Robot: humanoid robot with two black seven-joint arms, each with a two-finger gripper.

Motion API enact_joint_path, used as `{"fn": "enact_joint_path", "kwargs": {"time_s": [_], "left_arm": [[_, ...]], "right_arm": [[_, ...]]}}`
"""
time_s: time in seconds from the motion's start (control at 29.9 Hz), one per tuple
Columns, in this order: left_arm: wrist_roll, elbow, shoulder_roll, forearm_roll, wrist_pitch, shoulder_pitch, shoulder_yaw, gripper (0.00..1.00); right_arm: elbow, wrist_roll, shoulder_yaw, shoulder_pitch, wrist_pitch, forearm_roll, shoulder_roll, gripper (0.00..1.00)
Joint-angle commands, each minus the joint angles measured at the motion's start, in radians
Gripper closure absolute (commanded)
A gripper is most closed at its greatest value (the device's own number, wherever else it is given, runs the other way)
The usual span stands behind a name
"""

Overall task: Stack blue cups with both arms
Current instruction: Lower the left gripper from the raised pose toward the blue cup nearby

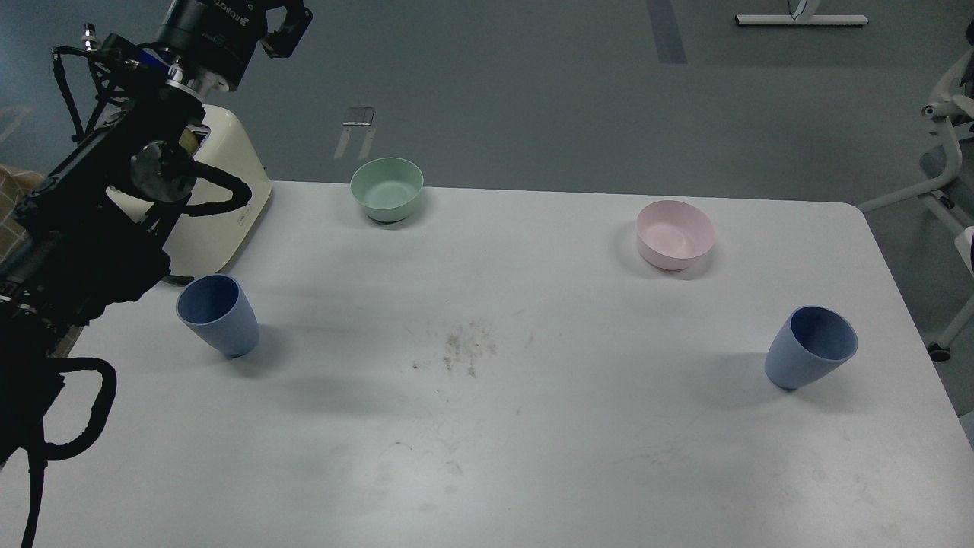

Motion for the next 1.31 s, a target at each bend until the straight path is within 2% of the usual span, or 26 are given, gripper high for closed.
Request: {"fn": "enact_joint_path", "kwargs": {"time_s": [0.0, 0.4, 0.54, 0.6, 0.74, 0.9, 1.0, 1.17, 1.27], "left_arm": [[0.001, 0.000, 0.002, 0.001, 0.000, 0.001, 0.007, 0.02], [0.010, 0.006, 0.009, 0.000, 0.000, 0.000, 0.007, 0.02], [-0.007, 0.001, -0.012, 0.000, 0.000, 0.000, 0.004, 0.02], [-0.028, 0.001, -0.017, 0.000, 0.000, 0.000, 0.000, 0.02], [-0.031, -0.009, 0.006, 0.007, 0.000, -0.002, 0.004, 0.03], [-0.031, -0.164, 0.161, 0.067, 0.001, 0.029, 0.088, 0.05], [-0.031, -0.305, 0.273, 0.213, 0.010, 0.052, 0.179, 0.07], [-0.031, -0.433, 0.368, 0.566, 0.133, 0.162, 0.184, 0.08], [-0.031, -0.459, 0.400, 0.815, 0.180, 0.231, 0.179, 0.08]], "right_arm": [[-0.003, -0.002, -0.007, -0.005, 0.000, 0.000, 0.007, 0.00], [0.002, 0.001, -0.019, -0.009, 0.000, 0.005, 0.003, 0.00], [0.007, 0.006, -0.010, -0.024, 0.000, 0.008, 0.003, 0.00], [0.020, 0.009, -0.007, -0.035, 0.000, 0.008, -0.002, 0.00], [0.025, 0.009, 0.012, -0.063, 0.000, 0.008, -0.045, 0.00], [0.025, 0.009, 0.050, -0.113, 0.000, 0.020, -0.069, 0.00], [0.024, 0.009, 0.082, -0.158, 0.000, 0.046, -0.082, 0.00], [0.025, 0.009, 0.088, -0.175, 0.000, 0.052, -0.083, 0.00], [0.033, 0.009, 0.088, -0.175, 0.000, 0.054, -0.079, 0.00]]}}
